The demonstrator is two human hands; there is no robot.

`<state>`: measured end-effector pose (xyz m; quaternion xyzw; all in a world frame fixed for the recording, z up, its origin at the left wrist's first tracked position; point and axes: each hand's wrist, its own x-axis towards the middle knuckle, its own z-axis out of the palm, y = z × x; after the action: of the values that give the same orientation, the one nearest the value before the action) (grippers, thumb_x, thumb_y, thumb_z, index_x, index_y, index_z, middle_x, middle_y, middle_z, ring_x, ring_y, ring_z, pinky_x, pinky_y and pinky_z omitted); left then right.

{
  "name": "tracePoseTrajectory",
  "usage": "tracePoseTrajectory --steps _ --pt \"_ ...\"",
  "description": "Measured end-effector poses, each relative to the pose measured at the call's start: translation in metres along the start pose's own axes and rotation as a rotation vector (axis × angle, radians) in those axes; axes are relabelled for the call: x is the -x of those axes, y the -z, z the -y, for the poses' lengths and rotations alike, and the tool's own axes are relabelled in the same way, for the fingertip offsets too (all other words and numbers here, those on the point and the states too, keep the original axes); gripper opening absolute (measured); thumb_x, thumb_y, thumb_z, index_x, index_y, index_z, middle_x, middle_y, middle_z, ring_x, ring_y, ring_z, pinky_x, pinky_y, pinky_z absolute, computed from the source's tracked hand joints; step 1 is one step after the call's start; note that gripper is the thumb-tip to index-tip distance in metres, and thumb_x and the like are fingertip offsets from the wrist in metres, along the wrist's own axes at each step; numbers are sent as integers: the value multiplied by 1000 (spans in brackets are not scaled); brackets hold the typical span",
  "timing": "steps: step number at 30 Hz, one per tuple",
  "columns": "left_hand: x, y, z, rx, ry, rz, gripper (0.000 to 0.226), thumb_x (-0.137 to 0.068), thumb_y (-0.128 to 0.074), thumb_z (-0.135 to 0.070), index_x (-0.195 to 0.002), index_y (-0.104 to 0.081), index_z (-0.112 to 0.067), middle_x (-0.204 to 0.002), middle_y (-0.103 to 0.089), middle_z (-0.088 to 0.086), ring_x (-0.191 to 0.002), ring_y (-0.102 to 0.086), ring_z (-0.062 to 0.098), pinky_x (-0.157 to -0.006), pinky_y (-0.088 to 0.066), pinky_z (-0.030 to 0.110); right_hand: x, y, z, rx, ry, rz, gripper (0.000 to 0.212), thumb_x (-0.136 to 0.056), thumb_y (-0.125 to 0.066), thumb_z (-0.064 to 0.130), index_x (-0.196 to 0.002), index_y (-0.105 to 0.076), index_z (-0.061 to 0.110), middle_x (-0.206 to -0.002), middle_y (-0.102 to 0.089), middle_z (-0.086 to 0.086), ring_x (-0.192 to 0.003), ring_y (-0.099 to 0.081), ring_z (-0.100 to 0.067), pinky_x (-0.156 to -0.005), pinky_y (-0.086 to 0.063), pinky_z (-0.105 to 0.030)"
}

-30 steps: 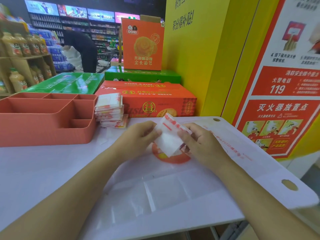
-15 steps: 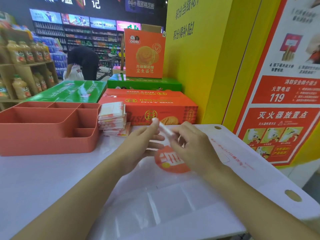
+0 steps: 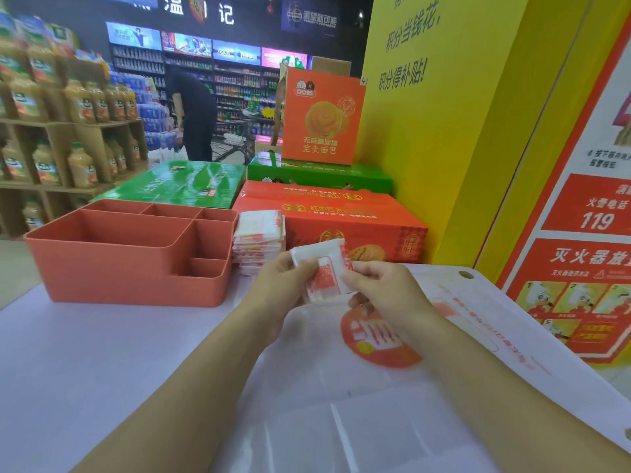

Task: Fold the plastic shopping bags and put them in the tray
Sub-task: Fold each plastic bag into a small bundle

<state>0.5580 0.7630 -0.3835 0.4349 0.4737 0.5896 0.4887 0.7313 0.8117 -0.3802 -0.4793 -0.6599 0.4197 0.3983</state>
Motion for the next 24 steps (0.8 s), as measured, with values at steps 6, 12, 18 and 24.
tracePoseTrajectory --steps 6,12,18,24 --pt "-3 6 13 -1088 -83 -145 56 -91 -58 -56 -130 -47 -17 -128 -58 6 -117 -53 28 -96 -46 42 -38 -5 -3 -104 -112 -133 14 -89 -78 23 -93 -74 10 -73 -70 -2 -57 -60 -11 -51 -46 -27" --pt "10 -11 26 -1643 -116 146 65 -93 -36 -71 -134 -50 -23 -144 -42 3 -130 -33 32 -98 -27 48 -76 -25 -11 45 -124 -231 16 -85 -81 20 -76 -72 10 -63 -63 -4 -55 -54 -16 -55 -41 -28" --pt "9 -9 30 -1646 -148 165 60 -96 -31 -67 -130 -52 -23 -141 -45 0 -126 -35 31 -94 -27 48 -96 -47 -17 437 -118 -197 21 -84 -74 27 -76 -75 8 -66 -60 0 -75 -67 -31 -70 -53 -37" --pt "10 -10 29 -1654 -140 173 59 -97 -30 -66 -129 -51 -21 -139 -45 2 -124 -35 32 -94 -27 48 -98 -55 -26 734 -72 -220 35 -80 -71 52 -79 -57 20 -74 -55 0 -75 -55 -29 -59 -39 -30"
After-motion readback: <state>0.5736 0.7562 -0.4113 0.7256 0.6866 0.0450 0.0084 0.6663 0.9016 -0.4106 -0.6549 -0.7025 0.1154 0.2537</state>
